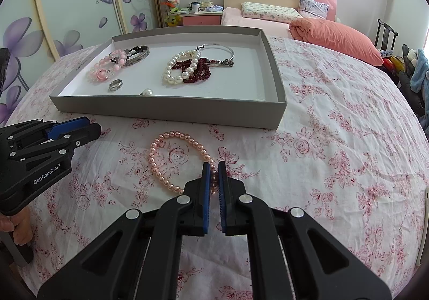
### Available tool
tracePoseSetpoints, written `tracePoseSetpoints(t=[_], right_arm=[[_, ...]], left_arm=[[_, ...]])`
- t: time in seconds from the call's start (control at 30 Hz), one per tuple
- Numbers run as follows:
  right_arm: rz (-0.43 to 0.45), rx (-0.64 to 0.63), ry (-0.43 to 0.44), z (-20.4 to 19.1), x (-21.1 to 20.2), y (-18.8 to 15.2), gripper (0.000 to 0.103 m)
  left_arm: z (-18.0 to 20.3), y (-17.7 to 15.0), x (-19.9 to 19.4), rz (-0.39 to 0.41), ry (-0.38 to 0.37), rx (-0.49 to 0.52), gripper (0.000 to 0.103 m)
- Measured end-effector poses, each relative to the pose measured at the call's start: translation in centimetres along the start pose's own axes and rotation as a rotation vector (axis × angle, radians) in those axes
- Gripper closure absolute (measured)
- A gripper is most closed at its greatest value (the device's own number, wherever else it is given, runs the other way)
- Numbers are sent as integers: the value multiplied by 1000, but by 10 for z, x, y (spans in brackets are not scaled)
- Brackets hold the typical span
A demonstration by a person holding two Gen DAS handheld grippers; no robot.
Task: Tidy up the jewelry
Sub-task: 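Grasp the pink pearl bracelet with the right tool while the left tool grasps the pearl earring, then lift and carry the bracelet and earring with both tools over the tray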
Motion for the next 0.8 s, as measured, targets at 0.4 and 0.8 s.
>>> tracePoseSetpoints(t=[0.4,0.8], right_arm=[[2,6,11,1,-1,-1,96],[215,84,104,0,-44,30,96]], left_arm=[[-26,1,-13,23,13,-70,87],[-66,12,-70,157,-2,-167,87]])
Point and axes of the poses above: each gripper's, at about its wrist camera, not at the fingertips, and x roughly the way its jaws point, z to its right, y to its top, the point moved 9 cm from there along x, roughly the way its jaws point, and after that the axes turned 11 degrees about -x, right-handed, at the moved point
